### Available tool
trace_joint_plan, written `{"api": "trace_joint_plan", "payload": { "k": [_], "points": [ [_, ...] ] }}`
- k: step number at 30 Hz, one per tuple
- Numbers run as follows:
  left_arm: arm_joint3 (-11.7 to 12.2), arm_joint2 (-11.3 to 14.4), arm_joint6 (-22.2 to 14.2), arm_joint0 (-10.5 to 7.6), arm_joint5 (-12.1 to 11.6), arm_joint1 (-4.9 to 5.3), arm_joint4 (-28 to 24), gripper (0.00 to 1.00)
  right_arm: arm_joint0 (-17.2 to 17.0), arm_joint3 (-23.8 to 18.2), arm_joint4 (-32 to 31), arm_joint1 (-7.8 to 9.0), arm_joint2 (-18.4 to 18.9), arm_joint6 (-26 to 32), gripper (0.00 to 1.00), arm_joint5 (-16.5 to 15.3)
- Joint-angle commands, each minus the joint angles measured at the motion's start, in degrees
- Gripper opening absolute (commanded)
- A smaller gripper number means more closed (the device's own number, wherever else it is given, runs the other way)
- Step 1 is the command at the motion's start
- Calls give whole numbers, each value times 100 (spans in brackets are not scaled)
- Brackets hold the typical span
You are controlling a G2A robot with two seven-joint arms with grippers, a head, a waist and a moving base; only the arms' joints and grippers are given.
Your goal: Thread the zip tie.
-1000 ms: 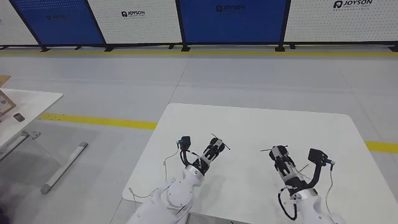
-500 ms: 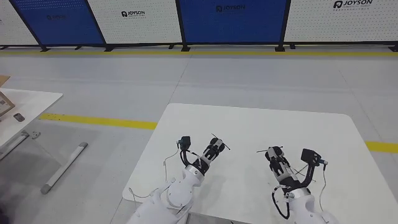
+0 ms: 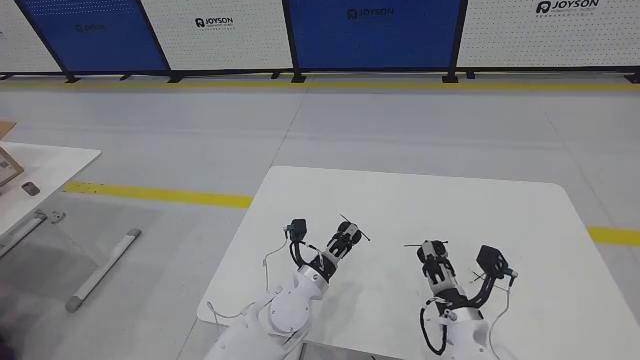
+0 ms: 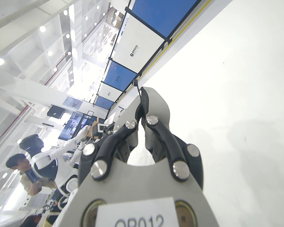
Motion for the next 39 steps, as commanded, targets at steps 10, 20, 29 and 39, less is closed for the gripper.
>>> {"api": "trace_joint_plan", "payload": {
  "k": [10,20,29,39],
  "points": [
    [0,0,0,0,0,0,0,0,35,82,-20,-22,-44,-29,0,-23],
    [0,0,0,0,0,0,0,0,35,82,-20,-22,-44,-29,0,-23],
    [0,0,0,0,0,0,0,0,-137,227,-555,96,470,456,0,-439],
    [-34,-71,-348,10,25,31,134,0,-414,202,-690,185,909,957,0,-899]
  ]
}}
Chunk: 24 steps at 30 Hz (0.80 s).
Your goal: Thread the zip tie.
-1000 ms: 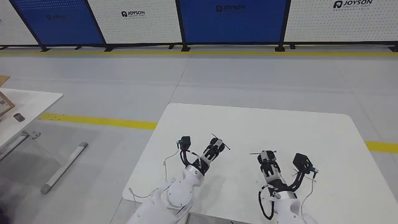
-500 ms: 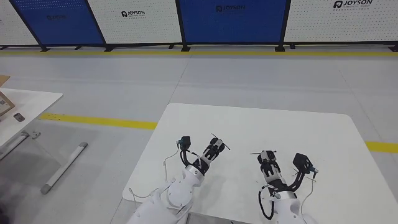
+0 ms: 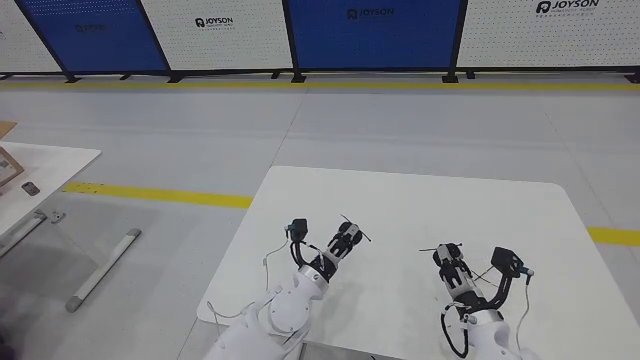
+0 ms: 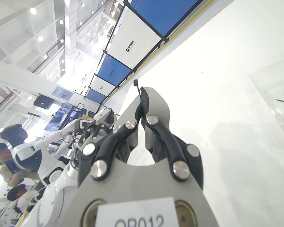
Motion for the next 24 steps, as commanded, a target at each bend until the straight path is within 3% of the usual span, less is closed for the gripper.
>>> {"api": "trace_joint_plan", "payload": {
  "k": [1,6,9,17,20,24],
  "points": [
    [10,-107,-287,23,-7,47,199,0,2,1,0,0,-2,-3,0,4],
    [-108,-488,-1048,235,26,190,404,0,2,1,0,0,-2,-3,0,4],
    [-225,-627,-1285,391,-223,217,45,0,2,1,0,0,-2,-3,0,4],
    [-244,-641,-1215,409,-290,210,-51,0,2,1,0,0,-2,-3,0,4],
    [-344,-590,-824,441,-355,166,-165,0,0,-1,1,-4,1,-11,0,-22],
    [-353,-418,-190,446,-449,89,-32,0,-47,69,-13,-64,-96,-256,0,-281]
  ]
}}
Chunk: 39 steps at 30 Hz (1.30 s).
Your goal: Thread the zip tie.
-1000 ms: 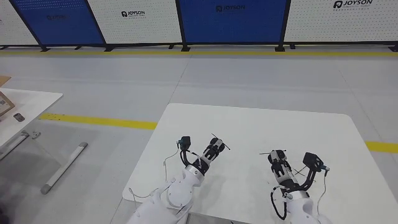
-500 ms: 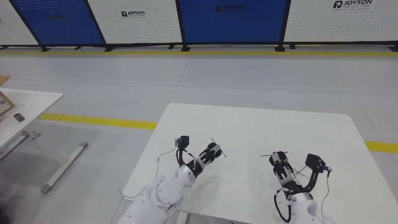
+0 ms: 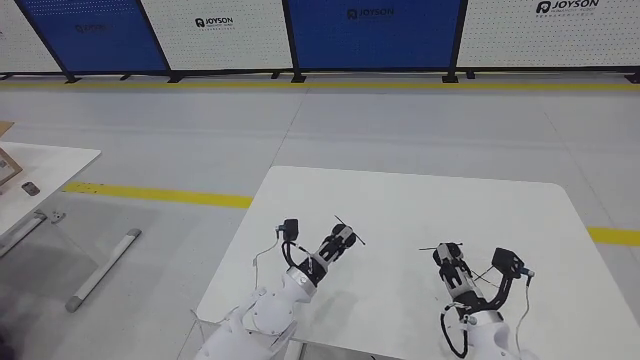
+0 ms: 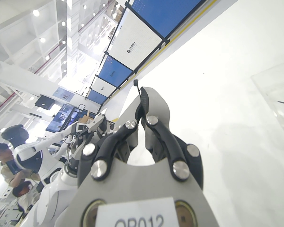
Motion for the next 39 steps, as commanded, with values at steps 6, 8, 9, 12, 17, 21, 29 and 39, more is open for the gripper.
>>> {"api": "trace_joint_plan", "payload": {
  "k": [6,8,9,12,17,21,29,39],
  "points": [
    [166,243,332,-111,154,-69,342,0,-1,351,142,-103,-281,-112,0,-639],
    [166,243,332,-111,154,-69,342,0,-1,351,142,-103,-281,-112,0,-639],
    [166,243,332,-111,154,-69,342,0,-1,351,142,-103,-281,-112,0,-639],
    [166,243,332,-111,154,-69,342,0,-1,351,142,-103,-281,-112,0,-639],
    [166,243,332,-111,154,-69,342,0,-108,270,641,-155,-248,-214,0,-1047],
    [166,243,332,-111,154,-69,342,0,-13,419,905,-260,-435,-398,0,-1252],
    [166,243,332,-111,154,-69,342,0,379,729,1098,-429,-729,-541,0,-1025],
    [62,323,303,-75,28,-101,275,0,379,729,1098,-429,-729,-541,0,-1025]
  ]
}}
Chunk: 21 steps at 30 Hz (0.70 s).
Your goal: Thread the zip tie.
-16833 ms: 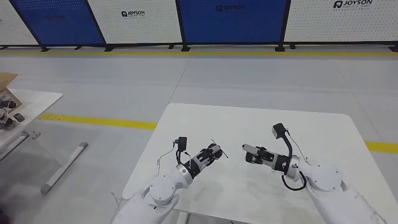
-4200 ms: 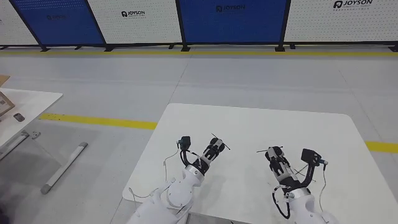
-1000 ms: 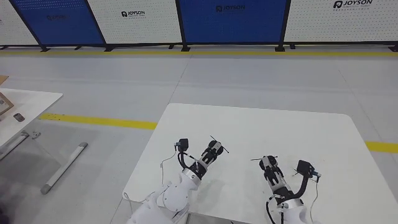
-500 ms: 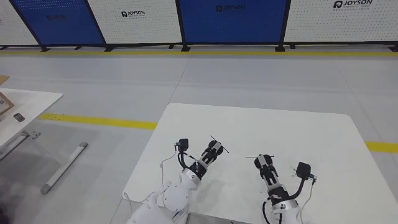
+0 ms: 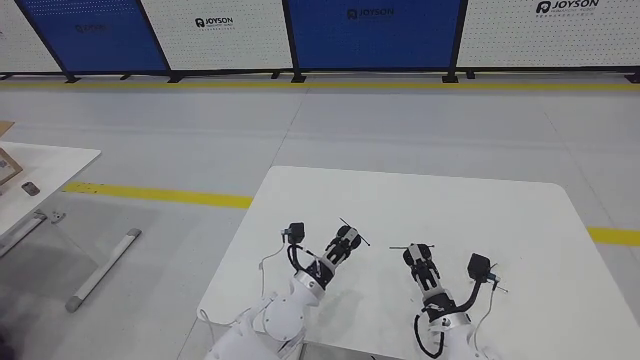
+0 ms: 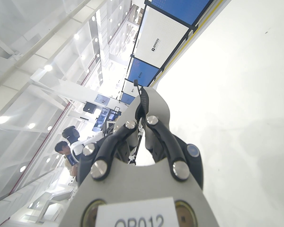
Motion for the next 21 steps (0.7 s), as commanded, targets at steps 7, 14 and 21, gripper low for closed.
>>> {"api": "trace_joint_plan", "payload": {
  "k": [7,14,21],
  "points": [
    [-72,55,137,20,-88,-35,31,0,0,0,0,0,0,0,0,0],
    [-72,55,137,20,-88,-35,31,0,-185,283,80,-60,-35,29,0,-486],
    [-72,55,137,20,-88,-35,31,0,-215,299,108,-90,-79,143,0,-593]
  ]
}}
